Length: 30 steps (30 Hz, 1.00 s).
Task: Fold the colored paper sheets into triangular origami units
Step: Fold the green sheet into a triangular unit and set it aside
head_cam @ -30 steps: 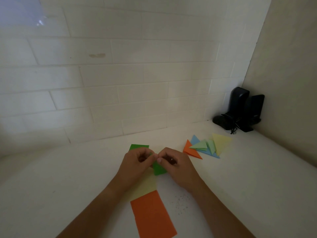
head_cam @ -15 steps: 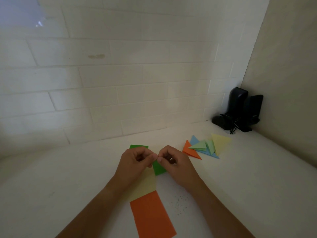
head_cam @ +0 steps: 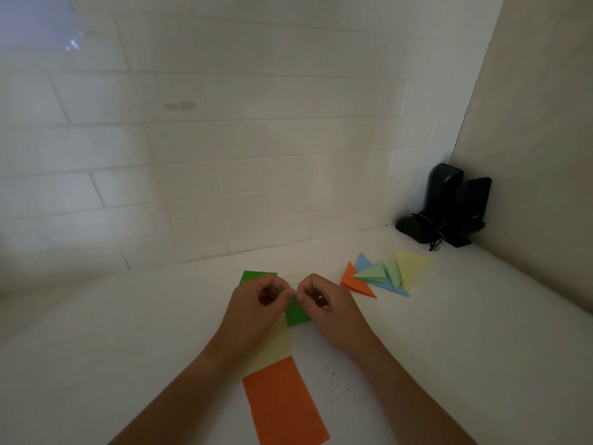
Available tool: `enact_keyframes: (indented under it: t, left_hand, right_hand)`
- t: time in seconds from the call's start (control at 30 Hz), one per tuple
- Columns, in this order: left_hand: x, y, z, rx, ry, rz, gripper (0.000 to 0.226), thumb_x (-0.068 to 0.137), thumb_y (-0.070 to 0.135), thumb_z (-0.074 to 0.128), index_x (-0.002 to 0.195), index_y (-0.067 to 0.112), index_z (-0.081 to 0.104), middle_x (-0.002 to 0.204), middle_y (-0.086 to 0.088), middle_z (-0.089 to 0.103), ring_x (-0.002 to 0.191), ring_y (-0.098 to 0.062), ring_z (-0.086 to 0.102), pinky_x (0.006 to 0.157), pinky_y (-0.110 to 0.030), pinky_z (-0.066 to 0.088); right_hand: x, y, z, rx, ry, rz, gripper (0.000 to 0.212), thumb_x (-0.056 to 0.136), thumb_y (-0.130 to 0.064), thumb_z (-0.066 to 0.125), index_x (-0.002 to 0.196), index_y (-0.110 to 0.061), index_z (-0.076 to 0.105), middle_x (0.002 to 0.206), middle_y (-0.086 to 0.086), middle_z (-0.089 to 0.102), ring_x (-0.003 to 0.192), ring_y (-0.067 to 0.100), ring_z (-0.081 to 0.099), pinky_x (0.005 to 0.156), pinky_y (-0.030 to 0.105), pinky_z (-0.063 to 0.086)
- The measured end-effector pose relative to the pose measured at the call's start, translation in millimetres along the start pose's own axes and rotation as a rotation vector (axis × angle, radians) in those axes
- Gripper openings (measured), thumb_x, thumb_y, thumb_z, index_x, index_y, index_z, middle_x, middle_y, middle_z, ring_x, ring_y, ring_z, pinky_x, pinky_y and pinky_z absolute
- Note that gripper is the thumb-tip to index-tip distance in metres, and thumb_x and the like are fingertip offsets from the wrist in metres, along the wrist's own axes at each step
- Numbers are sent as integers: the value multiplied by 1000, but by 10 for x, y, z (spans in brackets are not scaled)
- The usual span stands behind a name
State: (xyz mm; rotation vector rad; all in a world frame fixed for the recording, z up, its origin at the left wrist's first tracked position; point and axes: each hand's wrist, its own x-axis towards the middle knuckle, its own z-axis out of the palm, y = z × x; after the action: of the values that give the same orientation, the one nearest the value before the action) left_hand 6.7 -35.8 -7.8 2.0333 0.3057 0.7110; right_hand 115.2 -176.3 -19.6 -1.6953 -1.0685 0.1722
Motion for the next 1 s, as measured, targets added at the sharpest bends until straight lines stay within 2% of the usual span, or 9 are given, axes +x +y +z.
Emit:
enact_keyframes:
  t: [0.23, 0.37, 0.57, 0.67, 0.83, 1.0]
  left_hand:
    - [8, 33, -37, 33, 17, 30, 14, 90, 11, 76, 79, 20, 77, 58, 16, 58, 56, -1, 50, 58, -11, 38]
    - [26, 11, -34, 48, 75, 24, 15, 90, 10, 76, 79, 20, 76, 61, 19, 61, 58, 0, 53, 59, -11, 40]
    - [-8, 44, -28, -78, 0, -12, 6, 88, 21, 80, 82, 20, 81, 58, 12, 61, 55, 0, 50, 56, -13, 38]
    - [-7, 42, -34, -95, 7, -10, 8, 88, 17, 80, 81, 17, 81, 59, 11, 62, 54, 0, 50, 56, -13, 39]
    - [34, -40, -53, -133, 69, -54, 9, 90, 13, 78, 83, 18, 80, 72, 5, 73, 63, -3, 62, 61, -18, 49]
    - [49, -77, -42, -128, 85, -71, 9, 90, 14, 78, 83, 19, 79, 77, 4, 75, 69, -13, 69, 62, -26, 54]
  right_hand:
    - [4, -2, 5, 52, 16, 11, 14, 100, -12, 63, 86, -16, 63, 75, -3, 59, 70, 5, 52, 63, 20, 42]
    - [3, -2, 6, 35, 21, 31, 20, 99, -9, 62, 84, -22, 62, 75, -12, 60, 70, 2, 53, 65, 16, 42]
    - [9, 16, -2, 24, 11, 19, 17, 100, -16, 64, 85, -22, 61, 74, -9, 58, 69, 4, 50, 63, 19, 42]
    - [11, 6, 8, 52, 21, 25, 15, 100, -17, 65, 85, -19, 62, 76, -3, 60, 71, 6, 52, 63, 20, 43]
    - [4, 1, 10, 54, 27, 67, 19, 99, -10, 60, 84, -22, 62, 70, -15, 57, 67, 4, 51, 64, 17, 41]
    - [0, -4, 7, 62, 45, 85, 20, 99, -9, 61, 84, -22, 63, 71, -16, 59, 68, 3, 53, 64, 16, 43]
